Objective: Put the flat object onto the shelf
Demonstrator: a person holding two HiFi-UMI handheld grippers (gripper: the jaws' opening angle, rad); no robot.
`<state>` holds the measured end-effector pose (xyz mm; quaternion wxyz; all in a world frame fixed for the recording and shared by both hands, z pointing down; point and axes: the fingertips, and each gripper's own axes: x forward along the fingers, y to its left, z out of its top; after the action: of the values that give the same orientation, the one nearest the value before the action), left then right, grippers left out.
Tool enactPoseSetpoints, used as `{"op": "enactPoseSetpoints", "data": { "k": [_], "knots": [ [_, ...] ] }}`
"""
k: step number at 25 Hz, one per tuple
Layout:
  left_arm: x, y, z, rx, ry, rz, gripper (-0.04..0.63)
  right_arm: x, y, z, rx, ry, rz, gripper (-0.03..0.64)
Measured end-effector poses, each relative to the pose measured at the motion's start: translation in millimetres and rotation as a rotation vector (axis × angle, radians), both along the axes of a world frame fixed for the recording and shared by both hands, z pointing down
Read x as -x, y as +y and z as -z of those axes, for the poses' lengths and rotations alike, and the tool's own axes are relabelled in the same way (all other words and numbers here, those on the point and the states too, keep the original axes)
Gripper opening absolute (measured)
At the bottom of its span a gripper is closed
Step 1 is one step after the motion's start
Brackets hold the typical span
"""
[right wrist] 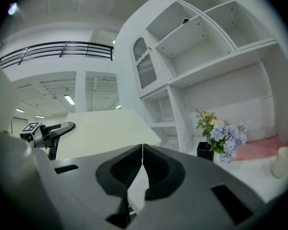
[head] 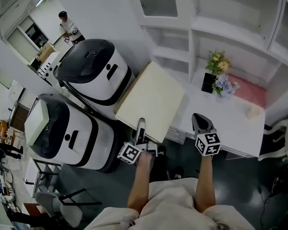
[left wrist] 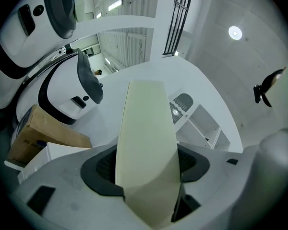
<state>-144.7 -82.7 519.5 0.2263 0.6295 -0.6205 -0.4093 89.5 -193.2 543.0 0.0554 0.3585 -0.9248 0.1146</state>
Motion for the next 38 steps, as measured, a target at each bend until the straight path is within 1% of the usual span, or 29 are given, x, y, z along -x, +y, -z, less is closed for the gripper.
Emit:
{"op": "enactPoseSetpoints", "data": {
  "k": [5, 9, 13, 15, 21, 24, 29, 33, 35, 38],
  "knots": [
    [13, -21, 4, -0.029, 0.056, -0.008, 0.284, 7, -15, 16, -0.034, 0.012, -0.017, 0.069],
    [21, -42, 2, -0.04, 0.119, -0.025, 0.284, 17, -29, 17, -0.034, 0.041, -0.02, 0.069],
    [32, -65, 6, -0.059, 0.126, -0.049, 0.284, 31, -45, 19, -0.044, 0.071, -0.017, 0.069],
    [39, -78, 10, -0.078, 0.147, -0.061, 0.284, 37, -54, 24, -0.056, 0.079, -0.022, 0.069],
    [53, -119, 20, -0.114, 0.173, -0.106, 0.284, 50, -85, 36, -0.077, 0.086, -0.06, 0.069],
    [61, -136, 18, -0.108, 0.185, -0.117, 0.284, 57, -94, 36, -0.076, 0.093, -0.079, 0.069],
    [71, -160, 13, -0.103, 0.232, -0.158, 0.284, 67, -106, 36, -0.074, 0.113, -0.116, 0.069],
    [79, -174, 10, -0.109, 0.26, -0.163, 0.284, 73, -113, 36, -0.078, 0.141, -0.138, 0.069],
    [83, -180, 10, -0.124, 0.281, -0.169, 0.284, 76, -115, 35, -0.077, 0.151, -0.145, 0.069],
    [86, -189, 9, -0.131, 0.289, -0.171, 0.284, 78, -116, 33, -0.073, 0.16, -0.162, 0.069]
  ]
}}
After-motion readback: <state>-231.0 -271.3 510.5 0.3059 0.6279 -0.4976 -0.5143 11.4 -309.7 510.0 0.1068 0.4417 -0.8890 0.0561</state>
